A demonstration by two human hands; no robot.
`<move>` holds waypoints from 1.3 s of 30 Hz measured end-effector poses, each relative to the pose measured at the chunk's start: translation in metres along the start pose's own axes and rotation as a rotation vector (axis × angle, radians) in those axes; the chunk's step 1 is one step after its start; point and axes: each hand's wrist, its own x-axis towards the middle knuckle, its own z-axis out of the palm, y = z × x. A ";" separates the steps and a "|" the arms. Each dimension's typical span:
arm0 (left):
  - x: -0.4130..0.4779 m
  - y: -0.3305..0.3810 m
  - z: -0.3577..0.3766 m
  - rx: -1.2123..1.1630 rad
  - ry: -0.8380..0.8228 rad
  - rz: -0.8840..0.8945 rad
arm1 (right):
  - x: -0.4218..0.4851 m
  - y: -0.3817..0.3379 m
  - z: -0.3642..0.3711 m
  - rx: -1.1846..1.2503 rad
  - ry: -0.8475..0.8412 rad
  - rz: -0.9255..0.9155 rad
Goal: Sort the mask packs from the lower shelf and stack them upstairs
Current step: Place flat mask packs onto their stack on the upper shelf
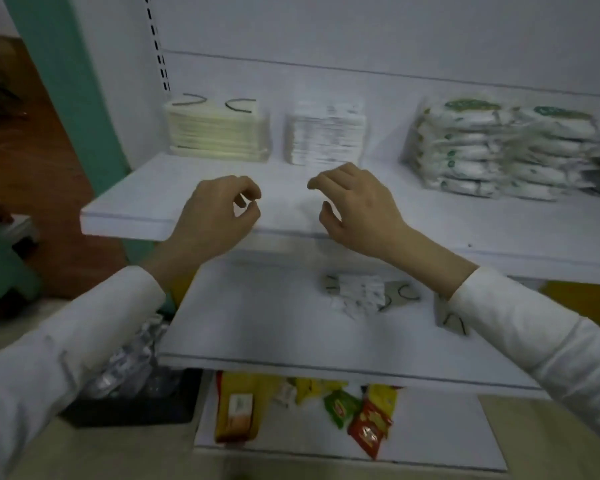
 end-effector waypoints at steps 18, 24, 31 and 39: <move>-0.147 -0.041 0.207 -0.201 -0.491 -0.431 | -0.252 0.029 0.138 0.210 -0.559 0.236; -0.151 -0.045 0.288 -0.260 -0.545 -0.470 | -0.294 0.082 0.196 0.261 -0.666 0.789; -0.157 -0.022 0.363 -0.271 -0.431 -0.603 | -0.317 0.171 0.274 0.288 -0.682 1.191; -0.168 -0.013 0.393 -0.293 -0.350 -0.671 | -0.283 0.219 0.352 0.420 -0.664 1.410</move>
